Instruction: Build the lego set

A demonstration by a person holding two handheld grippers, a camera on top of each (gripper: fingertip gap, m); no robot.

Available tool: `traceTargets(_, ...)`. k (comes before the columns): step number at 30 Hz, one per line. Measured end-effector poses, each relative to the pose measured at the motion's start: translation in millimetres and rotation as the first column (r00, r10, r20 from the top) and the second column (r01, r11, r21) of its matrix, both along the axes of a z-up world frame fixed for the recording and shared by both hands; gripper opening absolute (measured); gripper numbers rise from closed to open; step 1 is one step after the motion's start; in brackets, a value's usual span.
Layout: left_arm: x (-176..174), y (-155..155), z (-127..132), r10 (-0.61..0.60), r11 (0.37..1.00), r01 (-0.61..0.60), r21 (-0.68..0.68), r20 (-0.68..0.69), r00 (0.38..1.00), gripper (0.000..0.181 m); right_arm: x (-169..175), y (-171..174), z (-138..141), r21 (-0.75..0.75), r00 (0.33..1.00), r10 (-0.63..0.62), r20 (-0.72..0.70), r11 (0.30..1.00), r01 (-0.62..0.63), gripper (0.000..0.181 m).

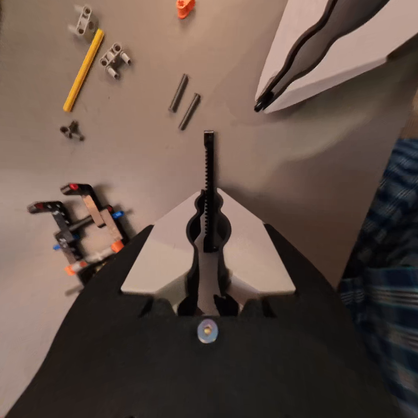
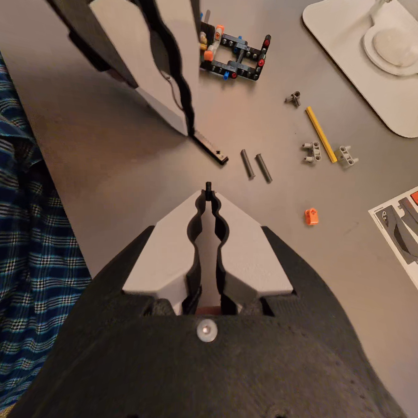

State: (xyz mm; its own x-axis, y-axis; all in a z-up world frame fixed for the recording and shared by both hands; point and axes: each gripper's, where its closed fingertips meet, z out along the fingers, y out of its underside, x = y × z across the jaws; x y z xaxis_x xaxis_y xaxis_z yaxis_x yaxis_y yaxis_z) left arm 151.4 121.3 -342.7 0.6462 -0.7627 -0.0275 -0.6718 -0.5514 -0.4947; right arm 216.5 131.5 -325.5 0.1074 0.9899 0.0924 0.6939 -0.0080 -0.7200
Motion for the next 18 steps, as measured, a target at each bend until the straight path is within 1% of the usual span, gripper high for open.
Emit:
traceTargets(2, 4, -2, 3, 0.081, 0.996, -0.081, 0.032, 0.026, 0.996, 0.011, -1, 3, -2, -0.005, 1.000, -0.009, 0.007, 1.000, 0.009, 0.002)
traceTargets(3, 8, -4, 5, 0.101, 0.994, -0.103, 0.029, 0.062, 0.993, 0.019, -2, 4, -4, -0.013, 1.000, -0.012, 0.012, 1.000, 0.012, 0.002)
traceTargets(5, 14, -8, 12, 0.122, 0.992, -0.125, 0.015, 0.131, 0.984, 0.022, -2, 5, -9, -0.024, 0.999, -0.014, 0.038, 1.000, 0.015, 0.002)
traceTargets(6, 14, -7, 16, 0.121, 0.992, -0.126, 0.024, 0.143, 0.982, 0.022, -3, 5, -11, -0.029, 0.999, -0.012, 0.045, 0.999, 0.014, 0.002)
traceTargets(8, 7, 0, 17, 0.116, 0.992, -0.123, 0.043, 0.126, 0.985, 0.022, -3, 4, -15, -0.050, 0.997, -0.010, 0.070, 0.999, 0.014, 0.002)
traceTargets(11, 4, -6, 2, 0.075, 0.996, -0.071, -0.055, 0.071, 0.995, 0.021, -6, 5, -15, -0.066, 0.996, -0.015, 0.083, 0.998, 0.021, 0.002)
traceTargets(12, 4, -5, 2, 0.075, 0.997, -0.072, -0.041, 0.073, 0.994, 0.016, -7, 6, -15, -0.066, 0.996, -0.017, 0.088, 0.998, 0.023, 0.003)
traceTargets(13, 4, -5, 1, 0.085, 0.995, -0.081, -0.049, 0.069, 0.994, 0.014, -8, 6, -15, -0.066, 0.996, -0.017, 0.089, 0.998, 0.023, 0.006)
traceTargets(15, 4, -5, 2, 0.110, 0.993, -0.107, -0.040, 0.082, 0.991, 0.013, -10, 4, -15, -0.071, 0.996, -0.003, 0.087, 0.997, 0.010, 0.009)
traceTargets(18, 8, -9, 1, 0.139, 0.990, -0.135, -0.043, 0.112, 0.984, 0.013, -10, 4, -15, -0.071, 0.997, 0.000, 0.078, 0.997, 0.006, 0.010)
